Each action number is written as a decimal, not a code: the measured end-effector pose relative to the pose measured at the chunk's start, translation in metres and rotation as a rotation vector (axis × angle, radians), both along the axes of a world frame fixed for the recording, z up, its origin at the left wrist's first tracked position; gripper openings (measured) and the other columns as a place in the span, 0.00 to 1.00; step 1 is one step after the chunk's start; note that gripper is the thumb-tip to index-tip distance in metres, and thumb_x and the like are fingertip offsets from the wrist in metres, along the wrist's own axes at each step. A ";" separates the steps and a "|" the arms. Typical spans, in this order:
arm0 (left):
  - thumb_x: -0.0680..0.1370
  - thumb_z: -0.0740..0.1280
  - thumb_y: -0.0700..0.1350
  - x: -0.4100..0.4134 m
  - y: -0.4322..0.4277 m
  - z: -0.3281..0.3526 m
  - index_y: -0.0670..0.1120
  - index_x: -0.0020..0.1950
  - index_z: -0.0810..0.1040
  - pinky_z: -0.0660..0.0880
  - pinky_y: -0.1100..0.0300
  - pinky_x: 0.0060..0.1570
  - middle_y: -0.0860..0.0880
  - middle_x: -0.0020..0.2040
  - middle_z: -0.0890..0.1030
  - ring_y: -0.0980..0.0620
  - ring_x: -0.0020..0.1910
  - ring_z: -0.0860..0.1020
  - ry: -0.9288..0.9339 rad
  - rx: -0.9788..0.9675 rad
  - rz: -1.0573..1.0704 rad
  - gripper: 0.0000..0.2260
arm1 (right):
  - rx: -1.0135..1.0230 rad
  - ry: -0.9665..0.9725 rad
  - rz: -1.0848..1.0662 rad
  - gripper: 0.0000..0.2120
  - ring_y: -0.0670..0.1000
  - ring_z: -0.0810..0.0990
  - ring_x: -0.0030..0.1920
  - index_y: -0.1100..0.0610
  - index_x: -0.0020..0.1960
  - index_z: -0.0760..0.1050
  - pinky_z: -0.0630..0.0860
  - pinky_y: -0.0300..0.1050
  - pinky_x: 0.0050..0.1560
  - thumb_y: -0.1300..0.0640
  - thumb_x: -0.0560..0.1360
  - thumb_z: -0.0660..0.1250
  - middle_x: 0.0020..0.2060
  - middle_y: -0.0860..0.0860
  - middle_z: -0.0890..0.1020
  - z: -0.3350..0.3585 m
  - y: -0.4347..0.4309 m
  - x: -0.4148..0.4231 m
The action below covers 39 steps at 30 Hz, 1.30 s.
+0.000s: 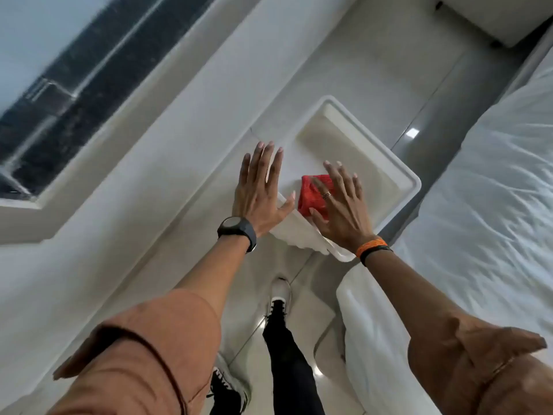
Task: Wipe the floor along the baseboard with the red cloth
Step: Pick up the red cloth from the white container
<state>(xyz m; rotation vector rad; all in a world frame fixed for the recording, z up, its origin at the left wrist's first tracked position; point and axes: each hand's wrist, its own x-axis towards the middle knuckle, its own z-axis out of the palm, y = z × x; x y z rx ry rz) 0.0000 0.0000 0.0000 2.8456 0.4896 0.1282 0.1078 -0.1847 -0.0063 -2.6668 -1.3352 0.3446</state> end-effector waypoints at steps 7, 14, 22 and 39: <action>0.78 0.58 0.63 0.003 -0.004 -0.030 0.41 0.84 0.52 0.53 0.43 0.79 0.42 0.83 0.50 0.43 0.82 0.48 0.180 -0.032 0.040 0.41 | -0.054 0.050 0.046 0.30 0.59 0.53 0.79 0.45 0.79 0.58 0.57 0.65 0.76 0.36 0.80 0.54 0.79 0.54 0.58 -0.029 -0.007 0.002; 0.77 0.55 0.65 0.003 -0.004 -0.025 0.41 0.84 0.51 0.53 0.43 0.79 0.42 0.83 0.49 0.43 0.83 0.47 0.216 -0.036 0.050 0.42 | -0.027 -0.065 0.087 0.21 0.64 0.71 0.65 0.52 0.70 0.72 0.70 0.63 0.63 0.46 0.81 0.59 0.70 0.60 0.71 -0.025 0.004 -0.002; 0.77 0.57 0.65 -0.023 0.008 -0.004 0.40 0.84 0.53 0.52 0.43 0.80 0.41 0.83 0.52 0.42 0.82 0.49 0.170 -0.007 0.048 0.42 | 0.162 -0.059 -0.004 0.19 0.65 0.76 0.53 0.64 0.62 0.79 0.78 0.59 0.51 0.53 0.80 0.60 0.57 0.62 0.79 0.003 0.019 -0.005; 0.78 0.57 0.65 -0.373 0.107 -0.035 0.40 0.83 0.55 0.54 0.42 0.79 0.42 0.82 0.55 0.42 0.82 0.51 0.230 0.037 0.199 0.42 | 0.504 0.127 0.007 0.15 0.57 0.75 0.52 0.61 0.63 0.80 0.74 0.49 0.51 0.64 0.77 0.69 0.57 0.59 0.77 -0.001 0.122 -0.307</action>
